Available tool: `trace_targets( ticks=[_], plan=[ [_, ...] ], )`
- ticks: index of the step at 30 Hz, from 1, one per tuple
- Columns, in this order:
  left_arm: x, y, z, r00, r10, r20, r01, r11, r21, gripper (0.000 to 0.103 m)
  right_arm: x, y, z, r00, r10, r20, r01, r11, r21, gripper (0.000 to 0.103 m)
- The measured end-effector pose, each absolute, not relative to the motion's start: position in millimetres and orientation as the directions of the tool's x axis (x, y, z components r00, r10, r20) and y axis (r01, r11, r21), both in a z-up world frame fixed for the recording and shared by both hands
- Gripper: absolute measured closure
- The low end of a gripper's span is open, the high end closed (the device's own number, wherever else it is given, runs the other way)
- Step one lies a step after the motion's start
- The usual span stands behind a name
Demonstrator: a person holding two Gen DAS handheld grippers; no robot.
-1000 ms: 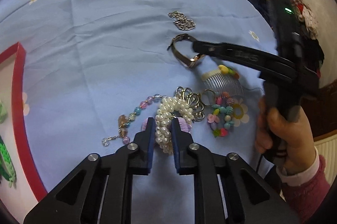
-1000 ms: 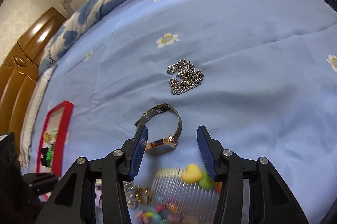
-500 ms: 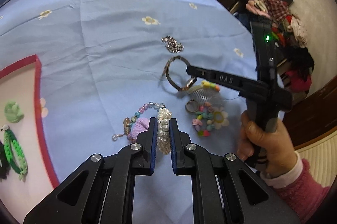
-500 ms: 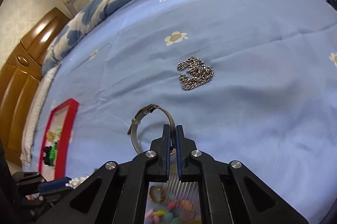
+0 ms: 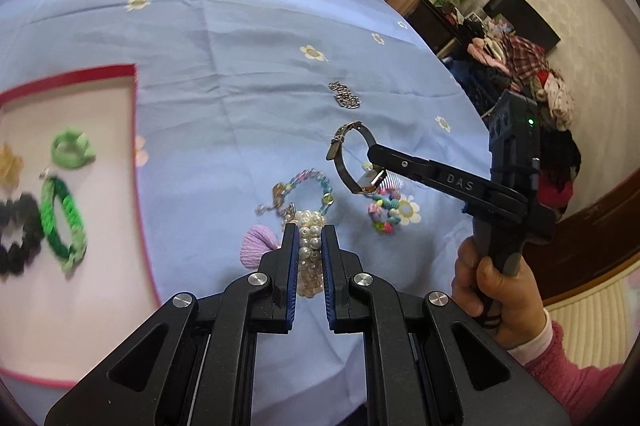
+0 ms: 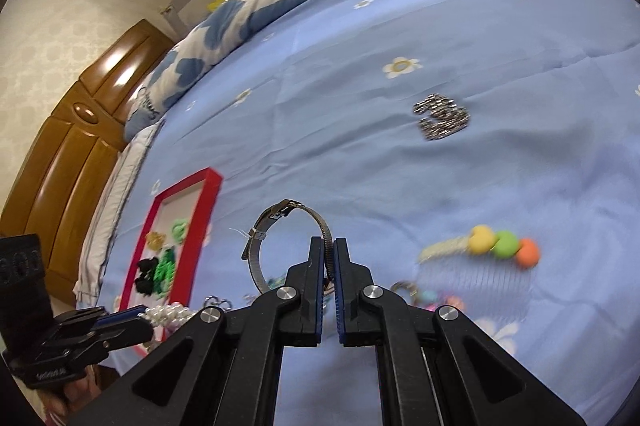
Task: Organize jewelry
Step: 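Grasp the pearl bracelet with purple bow with the left gripper, lift it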
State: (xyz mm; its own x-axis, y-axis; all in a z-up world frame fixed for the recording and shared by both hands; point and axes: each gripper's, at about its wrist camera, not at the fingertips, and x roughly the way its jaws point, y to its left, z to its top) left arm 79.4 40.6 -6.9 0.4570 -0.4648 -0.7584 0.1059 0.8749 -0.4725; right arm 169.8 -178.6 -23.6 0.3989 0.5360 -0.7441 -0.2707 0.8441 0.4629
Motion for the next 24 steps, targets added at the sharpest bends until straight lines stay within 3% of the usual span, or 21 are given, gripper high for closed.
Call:
trace_targets(
  ticks=[5,9,15,24],
  plan=[
    [70,48,-21,0.424,-0.512,-0.747,0.076,0.842,-0.534,0.094,155,-163,-22,0.375,0.564,-0.735,-0.294,0.825,0.483,0.099],
    [62,36,-35,0.396,-0.399,-0.827,0.058,0.91,-0.411,0.094,144,-156,-24,0.366,0.574,-0.732,-0.303,0.818,0.49,0.099],
    [54,21,-41,0.379,-0.293,-0.878,0.099,0.956,-0.276,0.091,136,-157,-22,0.365,0.581,-0.727,-0.302,0.813,0.498,0.099],
    [42,-10,-35,0.36,-0.312,-0.879,0.246,0.941,-0.233,0.086,128,-166,-18,0.379,0.595,-0.708,-0.292,0.803,0.519,0.099]
  ],
)
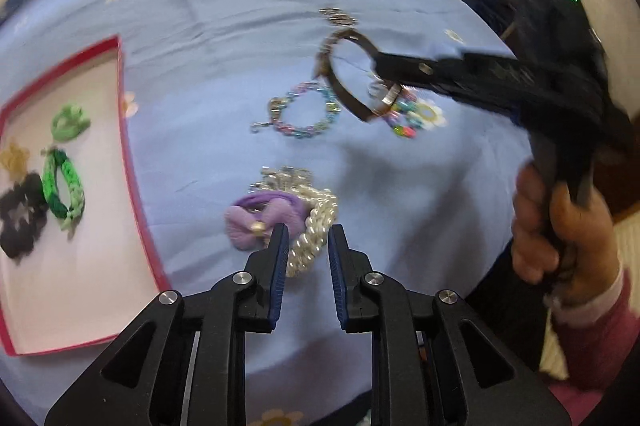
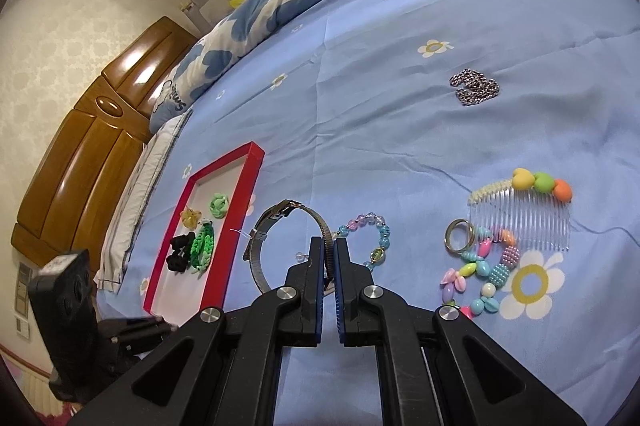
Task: Organize jewelry
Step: 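Grasp the pearl bracelet with purple bow with the left gripper, lift it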
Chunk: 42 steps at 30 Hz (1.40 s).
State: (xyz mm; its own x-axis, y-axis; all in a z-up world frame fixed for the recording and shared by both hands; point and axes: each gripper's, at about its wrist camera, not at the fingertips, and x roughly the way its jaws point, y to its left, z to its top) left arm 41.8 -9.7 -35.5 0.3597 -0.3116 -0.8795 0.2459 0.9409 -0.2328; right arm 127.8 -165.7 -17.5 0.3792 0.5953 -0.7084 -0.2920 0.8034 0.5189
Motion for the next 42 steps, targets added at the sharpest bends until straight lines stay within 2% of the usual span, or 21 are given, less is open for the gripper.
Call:
trace_targets(
  ticks=[2,6,11,17,18,19,22,34,37,39,40,41,42],
  plan=[
    [37,-14,-36,0.359,-0.297,-0.885,0.254,0.943,-0.214,0.086,127,-169,-16,0.384,0.594,-0.707,-0.288,0.805,0.519,0.099],
    [38,2,-33,0.37,-0.336,-0.866,0.195,0.94,-0.281,0.086,126,-177,-15,0.398,0.589,-0.704,-0.273,0.808,0.522,0.099],
    [52,14,-36,0.384,-0.321,-0.865,0.134,0.947,-0.292,0.086,122,-179,-15,0.399,0.587,-0.704,-0.272,0.809,0.521,0.099],
    [64,-2,-54,0.35,-0.321,-0.88,0.166,0.946,-0.279,0.086,121,-175,-20,0.384,0.589,-0.711,-0.272,0.808,0.523,0.099],
    [63,-4,-55,0.353,-0.311,-0.882,0.17,0.949,-0.266,0.089,120,-174,-20,0.383,0.589,-0.711,-0.273,0.808,0.523,0.099],
    [63,-4,-56,0.355,-0.308,-0.883,0.178,0.949,-0.26,0.097,120,-173,-20,0.382,0.589,-0.712,-0.273,0.808,0.522,0.099],
    [60,-1,-54,0.367,-0.312,-0.877,0.185,0.948,-0.26,0.103,119,-171,-18,0.382,0.589,-0.712,-0.278,0.808,0.519,0.099],
    [41,41,-19,0.47,-0.342,-0.814,0.118,0.938,-0.326,0.103,109,-155,-11,0.371,0.6,-0.709,-0.312,0.799,0.513,0.099],
    [44,38,-27,0.428,-0.35,-0.833,0.123,0.936,-0.33,0.103,108,-149,-11,0.36,0.607,-0.709,-0.319,0.794,0.518,0.099],
    [45,34,-33,0.414,-0.335,-0.847,0.124,0.942,-0.312,0.095,106,-146,-12,0.357,0.603,-0.714,-0.322,0.797,0.512,0.099],
    [46,30,-37,0.403,-0.344,-0.848,0.13,0.939,-0.319,0.086,105,-146,-14,0.354,0.602,-0.716,-0.32,0.797,0.512,0.099],
    [47,27,-40,0.396,-0.346,-0.85,0.132,0.938,-0.321,0.072,104,-147,-15,0.354,0.6,-0.718,-0.316,0.799,0.512,0.099],
    [49,24,-43,0.39,-0.34,-0.856,0.133,0.94,-0.314,0.067,102,-148,-15,0.355,0.598,-0.719,-0.314,0.8,0.511,0.099]
  ],
)
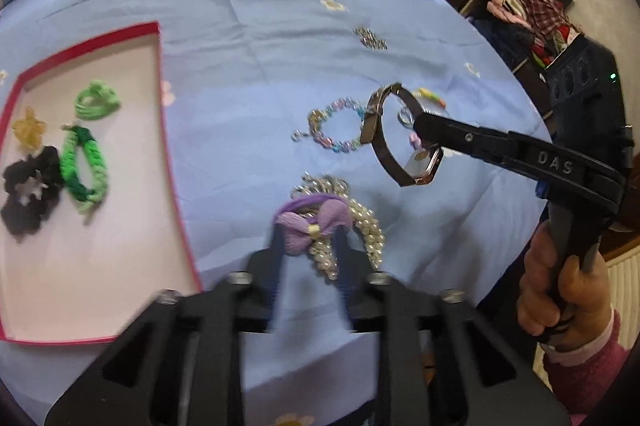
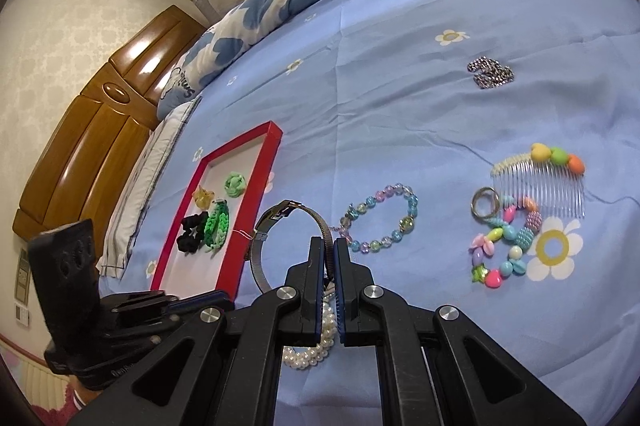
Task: Organize jewelry
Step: 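Grasp the pearl bracelet with purple bow with the left gripper, lift it, then carry the pearl bow bracelet and watch with both grippers over the red tray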
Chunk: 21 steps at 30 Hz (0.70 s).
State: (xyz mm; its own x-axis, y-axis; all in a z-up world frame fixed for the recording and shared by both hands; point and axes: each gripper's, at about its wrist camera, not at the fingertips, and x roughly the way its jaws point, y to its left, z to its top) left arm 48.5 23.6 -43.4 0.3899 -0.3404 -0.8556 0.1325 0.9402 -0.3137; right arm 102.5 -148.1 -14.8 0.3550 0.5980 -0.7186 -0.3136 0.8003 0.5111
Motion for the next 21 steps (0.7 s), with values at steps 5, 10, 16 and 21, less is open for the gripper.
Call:
trace_targets(
  ticks=[5,10,16,21],
  plan=[
    [58,5,-60,0.372,-0.302,-0.878,0.138,0.953,-0.269,0.059,101,-159,-19,0.362,0.587,-0.724,-0.288,0.809,0.512,0.099],
    [63,2,-67,0.376,-0.29,-0.88,0.141,0.956,-0.255,0.082,102,-167,-20,0.37,0.58,-0.725,-0.273,0.814,0.512,0.099],
    [59,17,-56,0.408,-0.302,-0.861,0.121,0.953,-0.277,0.088,100,-169,-22,0.368,0.581,-0.726,-0.268,0.814,0.515,0.099],
    [51,36,-38,0.453,-0.308,-0.837,0.083,0.949,-0.304,0.088,99,-160,-21,0.353,0.59,-0.726,-0.285,0.807,0.517,0.099]
  ],
)
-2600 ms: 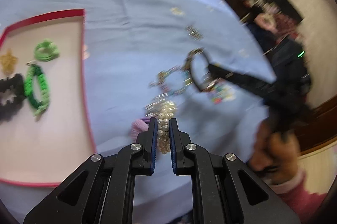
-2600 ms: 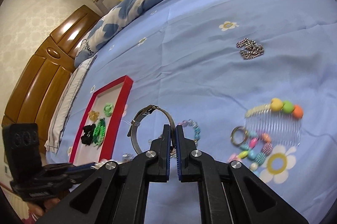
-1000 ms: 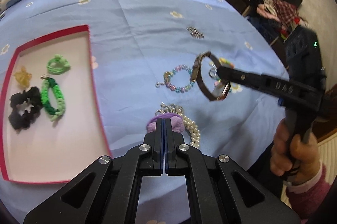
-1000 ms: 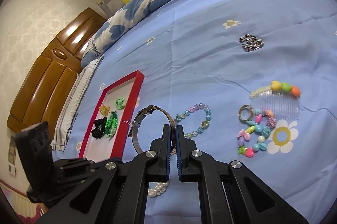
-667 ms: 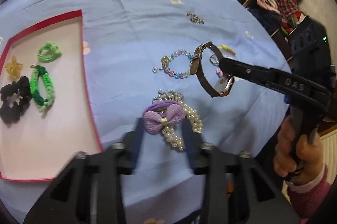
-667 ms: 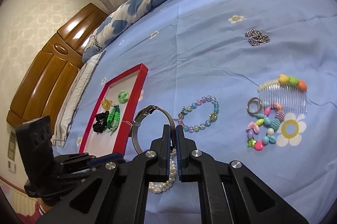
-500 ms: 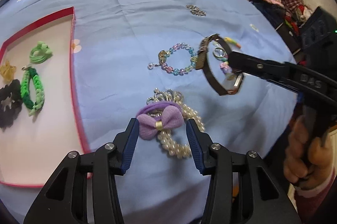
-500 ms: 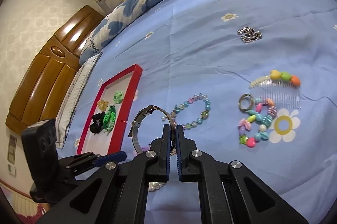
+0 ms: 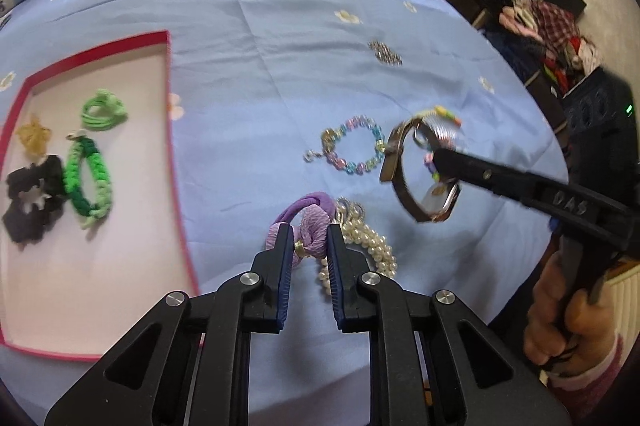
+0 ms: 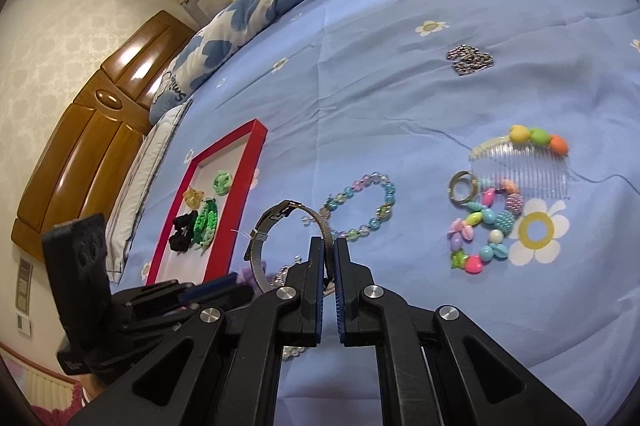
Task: Organize jewelry
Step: 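Carry the pearl bow bracelet and watch with both grippers over the red tray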
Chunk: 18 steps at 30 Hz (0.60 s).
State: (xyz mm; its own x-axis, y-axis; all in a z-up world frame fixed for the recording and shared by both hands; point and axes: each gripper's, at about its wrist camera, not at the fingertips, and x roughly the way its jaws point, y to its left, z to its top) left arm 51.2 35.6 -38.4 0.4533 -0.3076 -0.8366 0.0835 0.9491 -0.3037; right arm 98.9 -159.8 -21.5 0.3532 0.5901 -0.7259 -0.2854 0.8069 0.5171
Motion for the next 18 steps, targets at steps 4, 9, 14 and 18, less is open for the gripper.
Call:
trace_targets(
  ticks=[4,9,14,18],
  plan=[
    [43,54,-24,0.488,-0.3,-0.82,0.051,0.947,-0.316,0.088,98,-148,-19,0.342,0.6,-0.724,-0.307,0.799,0.517,0.099],
    [32,82,-14,0.522,-0.278,-0.807,-0.003,0.945,-0.327,0.088,94,-127,-17,0.318,0.612,-0.725,-0.345,0.786,0.512,0.099],
    [21,109,-10,0.546,-0.245,-0.801,-0.056,0.943,-0.327,0.088,91,-98,-15,0.282,0.627,-0.726,-0.392,0.766,0.51,0.099],
    [12,136,-8,0.562,-0.21,-0.8,-0.108,0.94,-0.323,0.088,90,-64,-14,0.241,0.643,-0.727,-0.443,0.739,0.507,0.099]
  ],
)
